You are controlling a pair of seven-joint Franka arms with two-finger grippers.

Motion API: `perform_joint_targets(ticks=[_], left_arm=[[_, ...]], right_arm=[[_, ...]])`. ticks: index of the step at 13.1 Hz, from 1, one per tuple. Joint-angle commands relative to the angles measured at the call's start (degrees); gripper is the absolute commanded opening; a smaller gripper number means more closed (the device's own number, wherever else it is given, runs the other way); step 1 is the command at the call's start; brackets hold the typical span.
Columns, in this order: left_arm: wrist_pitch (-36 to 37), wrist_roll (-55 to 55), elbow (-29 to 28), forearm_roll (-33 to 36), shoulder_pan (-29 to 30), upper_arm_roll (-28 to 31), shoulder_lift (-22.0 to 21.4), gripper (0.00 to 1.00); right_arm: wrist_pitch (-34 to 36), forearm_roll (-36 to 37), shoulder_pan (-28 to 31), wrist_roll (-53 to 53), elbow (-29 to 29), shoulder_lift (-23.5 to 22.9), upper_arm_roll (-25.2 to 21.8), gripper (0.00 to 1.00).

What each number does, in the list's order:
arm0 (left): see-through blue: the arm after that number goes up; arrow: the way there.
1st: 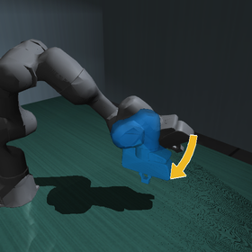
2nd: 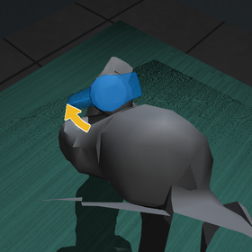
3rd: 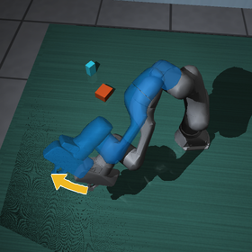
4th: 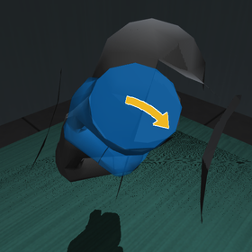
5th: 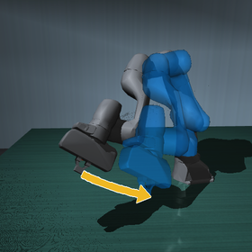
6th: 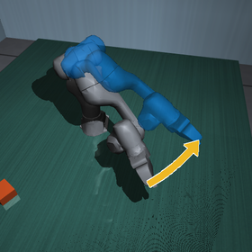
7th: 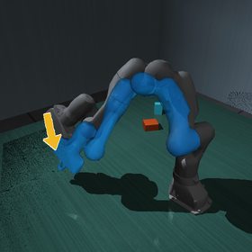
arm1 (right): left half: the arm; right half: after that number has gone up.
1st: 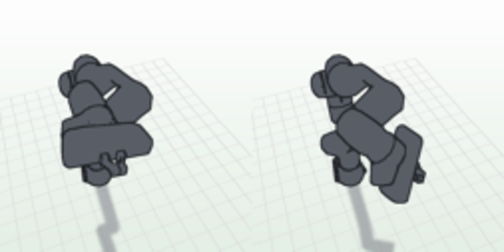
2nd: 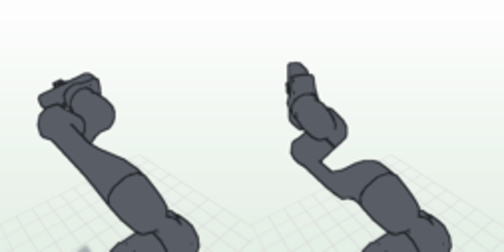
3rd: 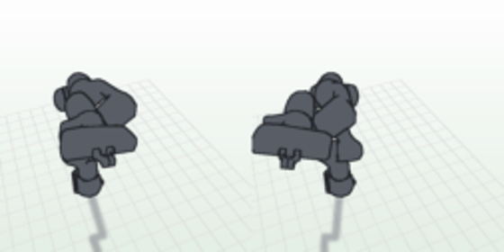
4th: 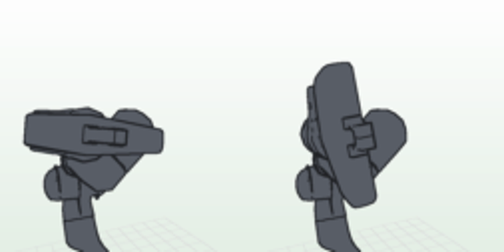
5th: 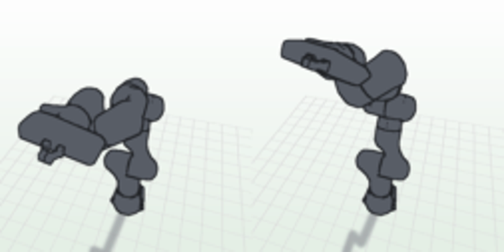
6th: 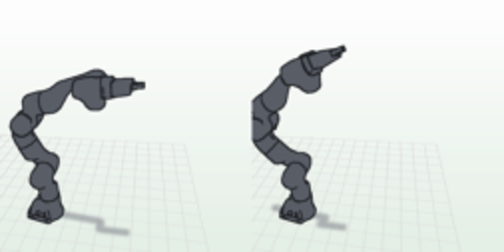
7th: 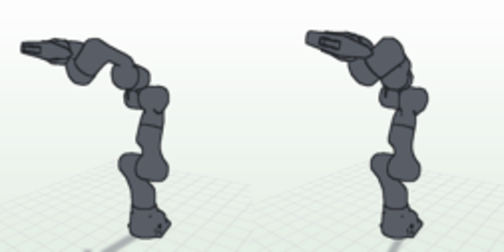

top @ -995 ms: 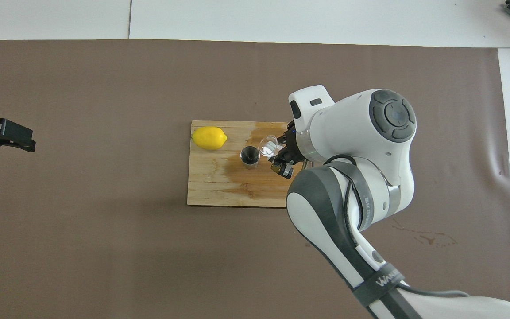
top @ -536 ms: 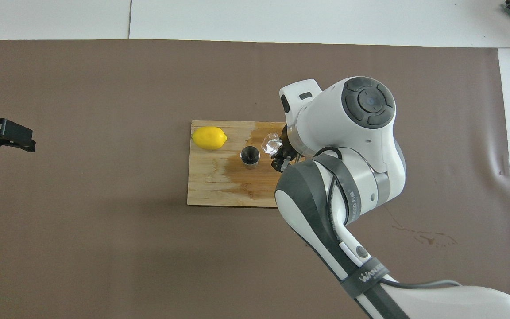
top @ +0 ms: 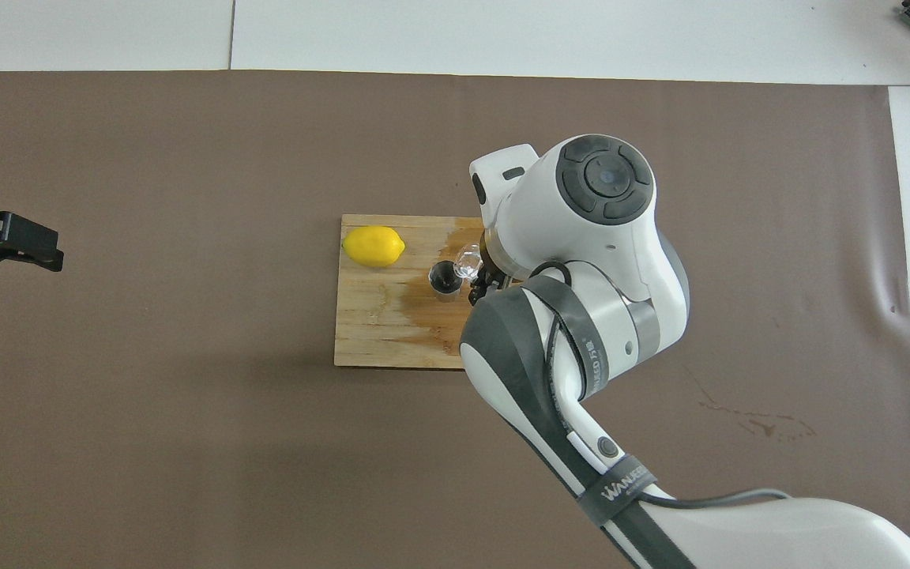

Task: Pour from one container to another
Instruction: 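Tilt the clear glass further over the metal cup with the right gripper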

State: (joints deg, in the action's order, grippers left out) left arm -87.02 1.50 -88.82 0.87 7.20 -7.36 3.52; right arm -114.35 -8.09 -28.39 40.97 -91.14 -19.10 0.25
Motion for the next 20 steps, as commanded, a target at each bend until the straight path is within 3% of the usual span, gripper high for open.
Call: perform_joint_targets(ticks=[1,9,20], left_arm=[[-0.9,-0.6,-2.1,0.9,0.2,0.0,-1.9,1.00],[-0.9,-0.6,-2.1,0.9,0.2,0.0,-1.9,1.00],[-0.9,-0.6,-2.1,0.9,0.2,0.0,-1.9,1.00]], right_arm=[[2.7,2.8,-0.7,-1.9,3.6,-1.9,-0.2,0.00],[6.8,4.4,-2.0,-4.8,9.7,-5.8,-0.7,0.00],[8.9,6.9,-3.1,-5.6,12.3,-7.4,-0.8,0.00]])
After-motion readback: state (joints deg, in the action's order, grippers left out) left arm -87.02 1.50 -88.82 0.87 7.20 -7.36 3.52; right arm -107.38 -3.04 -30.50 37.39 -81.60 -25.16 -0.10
